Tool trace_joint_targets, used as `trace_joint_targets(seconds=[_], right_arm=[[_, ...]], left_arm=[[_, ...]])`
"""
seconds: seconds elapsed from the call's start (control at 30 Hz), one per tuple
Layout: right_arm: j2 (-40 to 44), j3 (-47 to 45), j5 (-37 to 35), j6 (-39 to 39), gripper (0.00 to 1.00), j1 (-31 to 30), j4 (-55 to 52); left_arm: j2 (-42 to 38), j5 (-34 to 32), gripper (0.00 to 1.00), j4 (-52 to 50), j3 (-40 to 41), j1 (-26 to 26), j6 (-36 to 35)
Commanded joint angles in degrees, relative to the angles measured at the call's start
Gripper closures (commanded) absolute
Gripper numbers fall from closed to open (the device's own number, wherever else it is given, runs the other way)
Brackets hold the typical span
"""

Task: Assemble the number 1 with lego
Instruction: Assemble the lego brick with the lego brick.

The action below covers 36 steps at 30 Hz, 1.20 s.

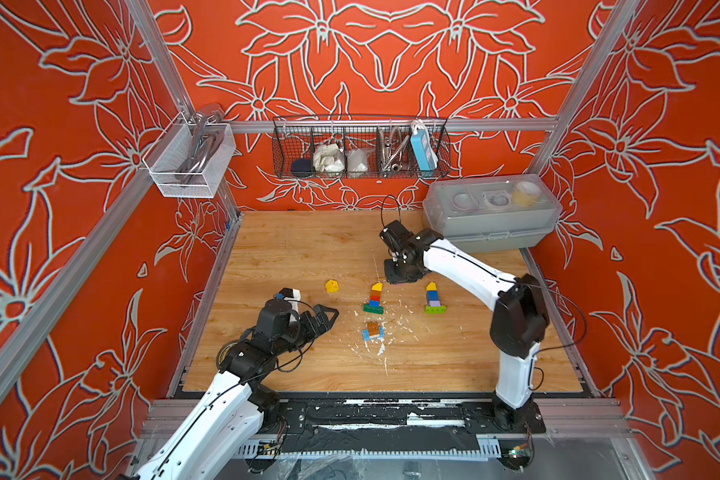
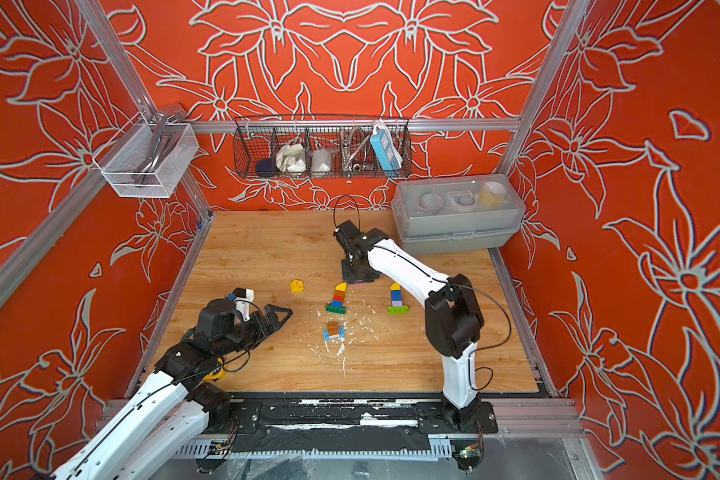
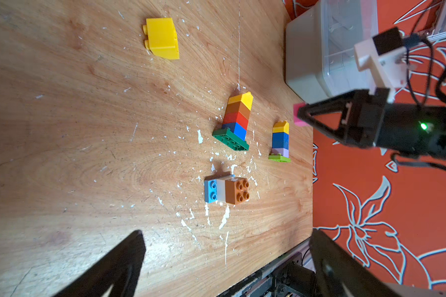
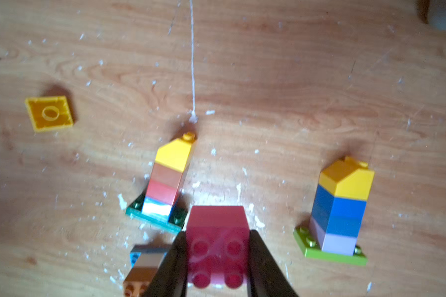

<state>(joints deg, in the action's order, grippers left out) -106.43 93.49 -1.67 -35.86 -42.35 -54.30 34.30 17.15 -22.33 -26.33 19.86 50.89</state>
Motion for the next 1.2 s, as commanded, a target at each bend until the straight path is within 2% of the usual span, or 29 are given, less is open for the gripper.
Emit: trace_joint_targets(seconds=[0.0,0.2,0.5,1.17], right_arm=[[4.4,-5.5,-3.6,-6.6,0.82,-4.5,1.0],[8.2,-12.8,-4.3,-11.5,0.83,-11.0,3.4],[5.3,-10.7,-6.5,-13.4,0.85,-17.7,2.6],[-0.9,-8.0,-4.8,-13.0,0.87,-18.8,4.0]], left_arm=[[-2.6,-0.4,0.0,-2.3,1.1,-0.3,0.3],[-5.6,0.1,0.01,-4.8,1.6,-0.3,0.9],[-8.4,-0.4,0.0,-6.7,1.7,-0.3,1.1],[-6.7,0.5,0.0,-4.7,1.7,-0.3,0.5]])
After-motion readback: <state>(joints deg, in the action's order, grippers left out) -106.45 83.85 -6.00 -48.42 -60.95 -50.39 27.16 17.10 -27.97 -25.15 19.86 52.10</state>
